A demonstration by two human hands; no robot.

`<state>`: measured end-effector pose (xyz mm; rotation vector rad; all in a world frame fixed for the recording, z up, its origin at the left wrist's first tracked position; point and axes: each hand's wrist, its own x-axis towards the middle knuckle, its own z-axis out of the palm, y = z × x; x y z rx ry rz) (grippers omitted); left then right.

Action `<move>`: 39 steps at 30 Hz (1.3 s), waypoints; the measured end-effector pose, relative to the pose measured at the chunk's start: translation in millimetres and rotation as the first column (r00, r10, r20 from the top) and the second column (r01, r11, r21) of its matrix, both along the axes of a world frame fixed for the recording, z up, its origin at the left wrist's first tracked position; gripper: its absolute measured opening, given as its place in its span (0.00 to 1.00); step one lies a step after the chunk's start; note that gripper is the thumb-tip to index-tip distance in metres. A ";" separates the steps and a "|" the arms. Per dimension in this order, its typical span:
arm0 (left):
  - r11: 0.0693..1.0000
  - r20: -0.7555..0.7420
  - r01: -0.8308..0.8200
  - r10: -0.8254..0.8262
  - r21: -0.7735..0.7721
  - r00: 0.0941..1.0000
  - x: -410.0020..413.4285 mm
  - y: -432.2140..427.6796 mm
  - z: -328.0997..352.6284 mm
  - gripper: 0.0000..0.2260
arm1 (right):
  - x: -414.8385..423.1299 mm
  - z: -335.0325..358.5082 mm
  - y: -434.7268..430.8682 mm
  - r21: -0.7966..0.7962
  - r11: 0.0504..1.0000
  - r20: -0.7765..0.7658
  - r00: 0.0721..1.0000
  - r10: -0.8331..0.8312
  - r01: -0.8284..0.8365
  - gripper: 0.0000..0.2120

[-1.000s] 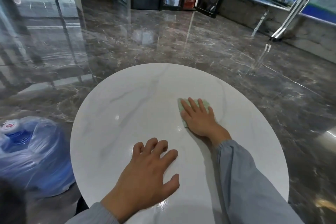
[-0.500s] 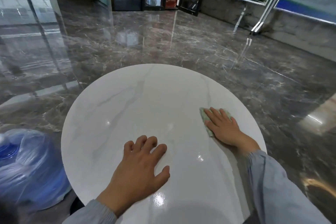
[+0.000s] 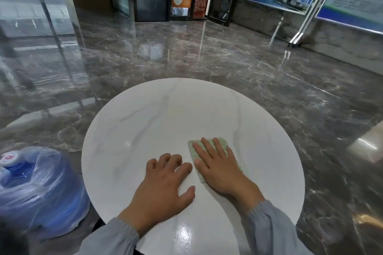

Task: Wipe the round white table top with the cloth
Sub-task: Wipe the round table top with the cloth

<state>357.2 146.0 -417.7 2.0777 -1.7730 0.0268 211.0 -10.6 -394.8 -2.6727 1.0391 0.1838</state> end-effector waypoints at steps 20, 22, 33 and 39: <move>1.000 0.008 0.000 0.000 0.015 1.000 -0.8 -3.0 -5.7 0.16 | -50.4 11.6 -157.2 0.071 0.860 -0.042 0.863 -0.503 0.505 0.29; 1.000 0.005 -0.005 0.005 0.020 1.000 -0.2 -3.9 -5.7 0.17 | -30.4 11.0 -154.1 0.065 0.890 -0.031 0.892 -0.451 0.452 0.29; 0.999 0.007 0.004 -0.004 0.046 1.000 -1.4 -1.5 1.6 0.17 | -39.0 -1.3 2.0 0.016 1.000 0.022 0.999 -0.026 0.025 0.27; 0.997 0.011 0.014 -0.014 0.076 1.000 -0.7 -0.3 2.2 0.18 | -130.3 -5.8 8.5 -0.040 0.979 -0.011 0.980 -0.199 0.198 0.29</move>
